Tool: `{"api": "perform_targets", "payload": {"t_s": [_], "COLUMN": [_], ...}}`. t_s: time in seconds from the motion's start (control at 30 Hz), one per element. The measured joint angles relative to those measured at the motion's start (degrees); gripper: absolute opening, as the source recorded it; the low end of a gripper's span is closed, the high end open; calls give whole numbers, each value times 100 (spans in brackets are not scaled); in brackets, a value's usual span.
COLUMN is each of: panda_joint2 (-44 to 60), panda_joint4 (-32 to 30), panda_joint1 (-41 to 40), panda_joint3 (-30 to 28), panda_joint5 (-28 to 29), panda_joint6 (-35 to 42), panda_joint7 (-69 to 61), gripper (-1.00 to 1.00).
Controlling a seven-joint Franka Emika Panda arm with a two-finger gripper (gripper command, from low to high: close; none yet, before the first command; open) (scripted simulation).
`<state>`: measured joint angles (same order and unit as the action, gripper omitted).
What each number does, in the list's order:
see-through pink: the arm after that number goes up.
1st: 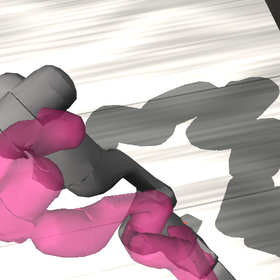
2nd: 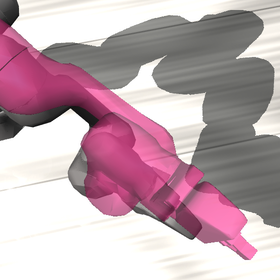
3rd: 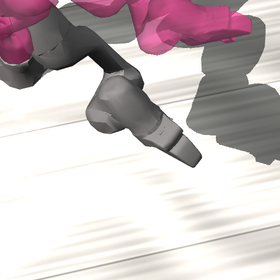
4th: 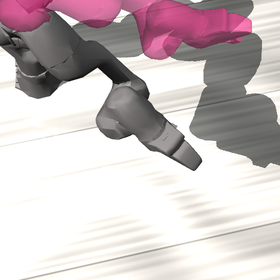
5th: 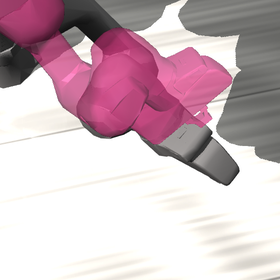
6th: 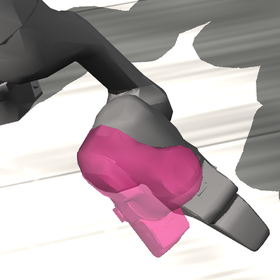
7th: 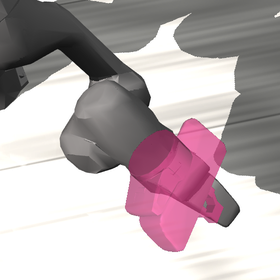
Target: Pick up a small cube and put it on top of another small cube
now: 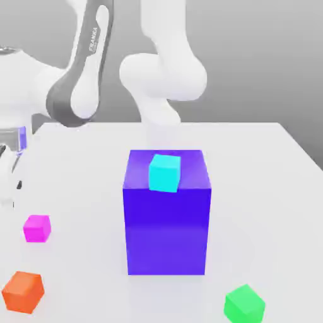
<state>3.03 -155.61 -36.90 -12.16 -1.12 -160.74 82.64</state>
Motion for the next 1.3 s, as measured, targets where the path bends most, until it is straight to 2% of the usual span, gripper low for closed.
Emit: {"api": "perform_targets", "payload": {"t_s": [0.13,0.23,0.27,0.5,0.73,0.97,1.3], "panda_joint2": [807,1424,1557,1553,402,583,724], "panda_joint4": [5,122,148,147,-48,919,1566], "panda_joint1": [-279,-590,-660,-673,-312,1070,2726], "panda_joint3": [321,691,770,782,345,1331,2732], "panda_joint5": [-662,-937,-978,-963,-259,506,657], "panda_joint6": [-583,-1074,-1182,-1186,-255,156,965], "panda_joint7": [-298,-503,-537,-523,73,924,1882], "gripper": [0,0,-100,-100,-100,-100,-100]}}
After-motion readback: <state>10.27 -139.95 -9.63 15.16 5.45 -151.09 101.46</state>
